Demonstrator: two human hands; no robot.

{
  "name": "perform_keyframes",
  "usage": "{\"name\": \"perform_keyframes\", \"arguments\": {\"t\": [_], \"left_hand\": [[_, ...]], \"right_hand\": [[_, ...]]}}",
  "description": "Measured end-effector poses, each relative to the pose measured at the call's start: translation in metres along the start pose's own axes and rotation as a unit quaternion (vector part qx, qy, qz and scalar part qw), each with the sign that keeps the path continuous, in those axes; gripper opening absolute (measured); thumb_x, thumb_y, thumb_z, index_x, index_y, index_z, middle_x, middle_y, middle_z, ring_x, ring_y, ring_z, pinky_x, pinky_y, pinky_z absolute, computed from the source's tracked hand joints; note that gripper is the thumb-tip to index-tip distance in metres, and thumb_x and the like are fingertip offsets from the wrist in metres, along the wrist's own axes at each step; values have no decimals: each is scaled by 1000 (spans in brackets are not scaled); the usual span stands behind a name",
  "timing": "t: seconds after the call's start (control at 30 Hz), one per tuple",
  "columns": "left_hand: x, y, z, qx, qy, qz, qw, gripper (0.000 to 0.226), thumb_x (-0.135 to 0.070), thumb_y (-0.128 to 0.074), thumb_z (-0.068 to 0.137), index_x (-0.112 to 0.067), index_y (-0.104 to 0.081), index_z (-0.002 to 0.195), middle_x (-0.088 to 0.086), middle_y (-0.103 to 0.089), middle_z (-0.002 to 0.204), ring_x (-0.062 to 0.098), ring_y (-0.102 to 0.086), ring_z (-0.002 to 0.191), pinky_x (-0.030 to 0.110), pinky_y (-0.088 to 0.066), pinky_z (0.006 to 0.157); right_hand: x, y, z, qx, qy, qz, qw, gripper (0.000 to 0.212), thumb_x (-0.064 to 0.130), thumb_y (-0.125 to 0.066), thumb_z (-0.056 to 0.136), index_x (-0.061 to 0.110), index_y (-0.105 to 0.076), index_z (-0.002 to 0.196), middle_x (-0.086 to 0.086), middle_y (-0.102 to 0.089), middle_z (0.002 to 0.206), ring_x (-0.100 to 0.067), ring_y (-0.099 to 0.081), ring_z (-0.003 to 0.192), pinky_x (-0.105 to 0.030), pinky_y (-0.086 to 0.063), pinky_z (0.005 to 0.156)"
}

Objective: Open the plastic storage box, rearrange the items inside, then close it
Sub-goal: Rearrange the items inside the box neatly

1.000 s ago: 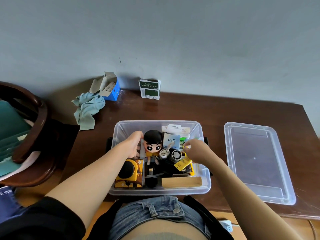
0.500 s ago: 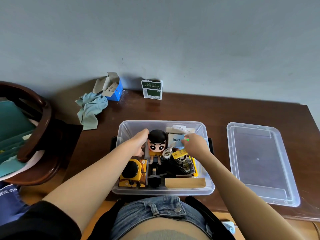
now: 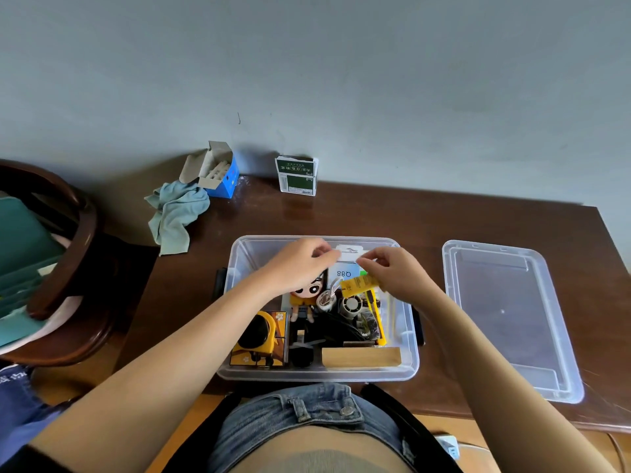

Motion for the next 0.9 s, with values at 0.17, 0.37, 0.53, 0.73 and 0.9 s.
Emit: {"name": "perform_keyframes", "arguments": {"t": [0.17, 0.37, 0.53, 0.73, 0.9], "left_hand": [[-16, -10, -7, 142, -18, -52, 988, 27, -37, -55, 94, -14, -62, 105, -2, -69, 79, 12, -61, 64, 13, -39, 51], [4, -1, -18, 96, -2, -142, 985, 22, -20, -44, 101, -9, -60, 91, 4, -67, 70, 14, -59, 55, 22, -38, 52], [35, 22, -28, -4, 57, -196, 979, 32, -18, -38, 102, -9, -63, 85, 3, -61, 71, 5, -53, 49, 16, -35, 43], [60, 40, -41, -99, 108, -256, 956, 26, -15, -41, 101, -7, -66, 98, 3, -62, 73, 5, -52, 46, 14, -35, 41], [65, 41, -49, -121, 123, -293, 940, 17, -12, -40, 101, -9, -57, 102, 6, -68, 76, 8, -56, 49, 15, -39, 42]], "right_hand": [[22, 1, -1, 34, 33, 176, 983, 10, 15, -61, 91, 10, -68, 96, -5, -64, 77, -7, -60, 58, -17, -50, 54], [21, 10, 3, -44, 17, 99, 994, 21, 17, -46, 97, 10, -65, 93, -6, -67, 86, -18, -66, 70, -32, -57, 69], [4, -1, 11, 11, -7, -276, 961, 31, 14, -44, 92, 4, -46, 62, -11, -51, 65, -24, -47, 59, -30, -40, 54], [-10, -39, 27, 104, -59, -425, 897, 18, -1, -46, 87, 9, -46, 72, 0, -50, 75, -20, -56, 77, -22, -39, 56], [-16, -50, 39, 97, -81, -412, 902, 22, 7, -51, 90, 7, -59, 110, -8, -64, 108, -25, -61, 99, -27, -44, 66]]}}
Point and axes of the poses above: each hand's wrist, its own z-axis towards the middle knuckle, its own y-axis out of the back of the hand, x = y × z, the point moved 1 cm from there along z, towards the middle knuckle
